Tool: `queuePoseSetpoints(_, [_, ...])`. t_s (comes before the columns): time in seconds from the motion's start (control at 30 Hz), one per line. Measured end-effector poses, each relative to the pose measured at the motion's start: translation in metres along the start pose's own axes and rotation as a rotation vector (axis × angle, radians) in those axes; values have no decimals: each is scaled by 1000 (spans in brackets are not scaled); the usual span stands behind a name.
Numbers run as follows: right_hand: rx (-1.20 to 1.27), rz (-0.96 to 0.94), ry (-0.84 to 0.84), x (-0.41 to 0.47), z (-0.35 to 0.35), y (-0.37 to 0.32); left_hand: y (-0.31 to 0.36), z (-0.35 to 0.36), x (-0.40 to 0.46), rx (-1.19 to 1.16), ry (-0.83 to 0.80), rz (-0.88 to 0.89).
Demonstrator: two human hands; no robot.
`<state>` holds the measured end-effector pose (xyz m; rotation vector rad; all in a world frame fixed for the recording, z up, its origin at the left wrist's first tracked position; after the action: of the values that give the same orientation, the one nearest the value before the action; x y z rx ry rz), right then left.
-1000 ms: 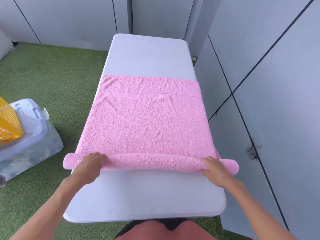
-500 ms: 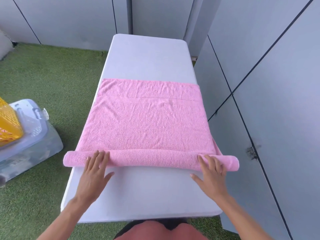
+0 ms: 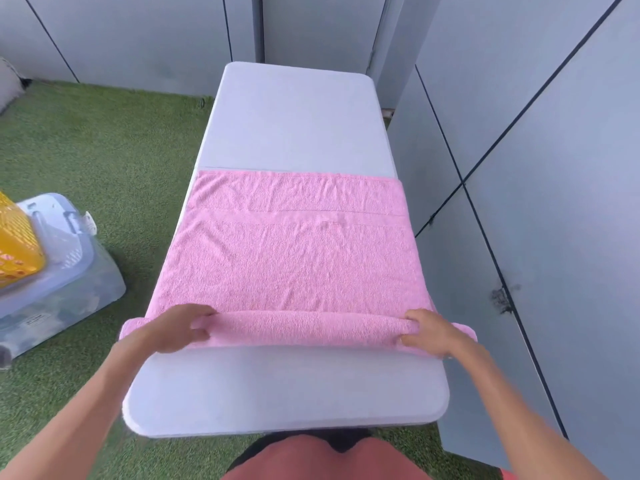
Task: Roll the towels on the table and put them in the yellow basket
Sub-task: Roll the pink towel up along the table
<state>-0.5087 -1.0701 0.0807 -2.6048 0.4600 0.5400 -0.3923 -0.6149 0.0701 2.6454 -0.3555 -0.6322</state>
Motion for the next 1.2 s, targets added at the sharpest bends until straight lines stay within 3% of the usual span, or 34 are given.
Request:
queuePoseSetpoints(0.07, [112,-15,224,7,-8,-4,3,-9,4,-132,199,-8])
queuePoseSetpoints(0.13, [75,-60,526,2,-9,-9,9,-13,-1,-72,507,33])
queuePoseSetpoints(0.2, [-40,-117,618,-10,4,-12,15,-1,-13,40,671,115])
queuePoseSetpoints(0.3, [-212,-140,469,-20,31,-8,11,27,-22,137,610,178])
queuePoseSetpoints(0.47, [-179,-140,517,-5,15,-16,10,23,-4,175,574,147])
queuePoseSetpoints(0.53, [-191,-110,457,-1,8,-18,11,13,1,190,496,118])
queuePoseSetpoints(0.67, [-269,-94,179,-5,5,-6,7,1,-3,201,133,63])
queuePoseSetpoints(0.73, [-115,-39,18,-2,2,2,5,-4,-5,153,-32,23])
queuePoseSetpoints(0.8, [40,15,32,4,-5,0,3,-9,0,5,40,8])
queuePoseSetpoints(0.87, [16,-12,292,7,-10,-8,7,-16,3,-147,313,19])
queuePoseSetpoints(0.93, [-27,-69,553,-1,-6,-20,13,-12,-2,-125,559,108])
queuePoseSetpoints(0.97, [-26,-104,587,-6,-1,-25,16,-5,-6,-83,612,168])
queuePoseSetpoints(1.1, [-219,-132,437,-13,27,-19,11,30,-13,91,532,251])
queuePoseSetpoints(1.2, [-225,-118,493,-5,19,-23,14,26,-8,98,552,227])
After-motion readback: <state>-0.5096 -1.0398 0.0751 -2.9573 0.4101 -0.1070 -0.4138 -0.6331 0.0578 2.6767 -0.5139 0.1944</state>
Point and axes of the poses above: each hand's wrist, its own x-axis towards the middle knuckle, its own z-axis out of the palm, y = z × x, the point moved 4 cm from there along x, towards the middle knuckle, and after that the axes turned 13 degrees about y, right-handed, at the moved point
